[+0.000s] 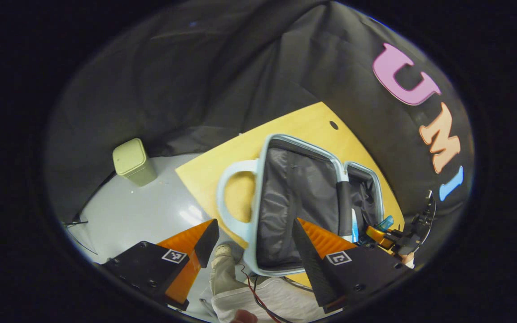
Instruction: First open the suitcase, pack the skin care products into it, and then close the suitcase.
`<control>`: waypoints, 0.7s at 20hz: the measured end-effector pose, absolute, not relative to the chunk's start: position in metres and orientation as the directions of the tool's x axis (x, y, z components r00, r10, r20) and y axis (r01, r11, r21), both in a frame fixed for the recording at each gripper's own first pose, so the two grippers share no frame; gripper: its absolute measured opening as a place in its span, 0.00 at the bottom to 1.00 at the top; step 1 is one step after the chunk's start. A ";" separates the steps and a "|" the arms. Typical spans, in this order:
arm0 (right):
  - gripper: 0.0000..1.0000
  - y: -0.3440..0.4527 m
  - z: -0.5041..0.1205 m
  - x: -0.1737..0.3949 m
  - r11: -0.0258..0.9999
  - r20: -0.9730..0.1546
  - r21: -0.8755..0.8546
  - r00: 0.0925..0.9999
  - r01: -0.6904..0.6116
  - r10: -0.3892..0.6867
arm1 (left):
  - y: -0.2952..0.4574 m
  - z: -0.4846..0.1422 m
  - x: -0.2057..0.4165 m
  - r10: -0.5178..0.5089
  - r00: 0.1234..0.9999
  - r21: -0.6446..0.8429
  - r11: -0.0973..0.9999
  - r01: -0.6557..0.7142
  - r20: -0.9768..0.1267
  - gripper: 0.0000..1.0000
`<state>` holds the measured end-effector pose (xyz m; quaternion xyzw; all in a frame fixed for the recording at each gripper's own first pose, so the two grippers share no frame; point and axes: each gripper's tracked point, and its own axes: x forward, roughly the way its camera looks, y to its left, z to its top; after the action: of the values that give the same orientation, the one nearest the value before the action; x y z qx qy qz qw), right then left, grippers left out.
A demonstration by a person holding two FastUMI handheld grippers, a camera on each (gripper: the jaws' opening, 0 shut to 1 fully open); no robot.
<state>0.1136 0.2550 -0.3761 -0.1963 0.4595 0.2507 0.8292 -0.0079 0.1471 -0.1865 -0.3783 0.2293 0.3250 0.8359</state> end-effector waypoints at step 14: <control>0.92 0.277 -0.387 0.121 0.849 -0.867 -0.041 0.442 -0.527 0.232 | 0.182 -0.203 -0.010 0.270 0.705 -0.573 0.431 -0.697 -0.655 0.96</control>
<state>0.1205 0.2768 -0.3865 -0.1544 0.4770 0.2271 0.8349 -0.0097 0.1824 -0.2027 -0.4423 0.2413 0.2985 0.8106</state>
